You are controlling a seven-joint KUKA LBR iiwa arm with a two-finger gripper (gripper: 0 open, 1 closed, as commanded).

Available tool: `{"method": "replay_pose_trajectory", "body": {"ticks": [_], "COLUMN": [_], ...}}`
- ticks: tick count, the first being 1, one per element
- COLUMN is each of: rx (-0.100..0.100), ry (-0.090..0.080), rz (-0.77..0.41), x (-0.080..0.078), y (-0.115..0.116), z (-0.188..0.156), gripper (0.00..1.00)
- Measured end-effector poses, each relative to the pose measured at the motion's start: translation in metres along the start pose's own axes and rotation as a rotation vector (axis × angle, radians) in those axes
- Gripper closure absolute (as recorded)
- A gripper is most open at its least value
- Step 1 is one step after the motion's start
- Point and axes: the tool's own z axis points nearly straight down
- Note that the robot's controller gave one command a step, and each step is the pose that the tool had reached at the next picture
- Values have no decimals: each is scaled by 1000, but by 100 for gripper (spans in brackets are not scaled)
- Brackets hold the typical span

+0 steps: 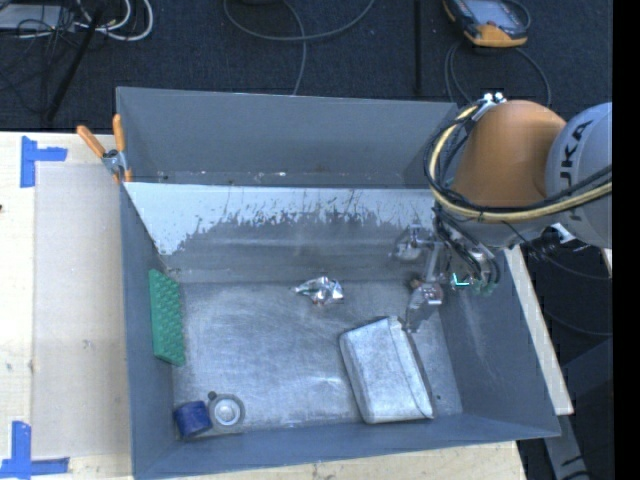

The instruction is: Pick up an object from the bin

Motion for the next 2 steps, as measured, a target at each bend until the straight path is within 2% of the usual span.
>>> {"method": "replay_pose_trajectory", "body": {"ticks": [1,2], "rx": [4,5], "ry": [-11,-10], "rz": [-687,-972], "x": [28,54], "y": [10,18], "z": [92,64], "gripper": [0,0]}}
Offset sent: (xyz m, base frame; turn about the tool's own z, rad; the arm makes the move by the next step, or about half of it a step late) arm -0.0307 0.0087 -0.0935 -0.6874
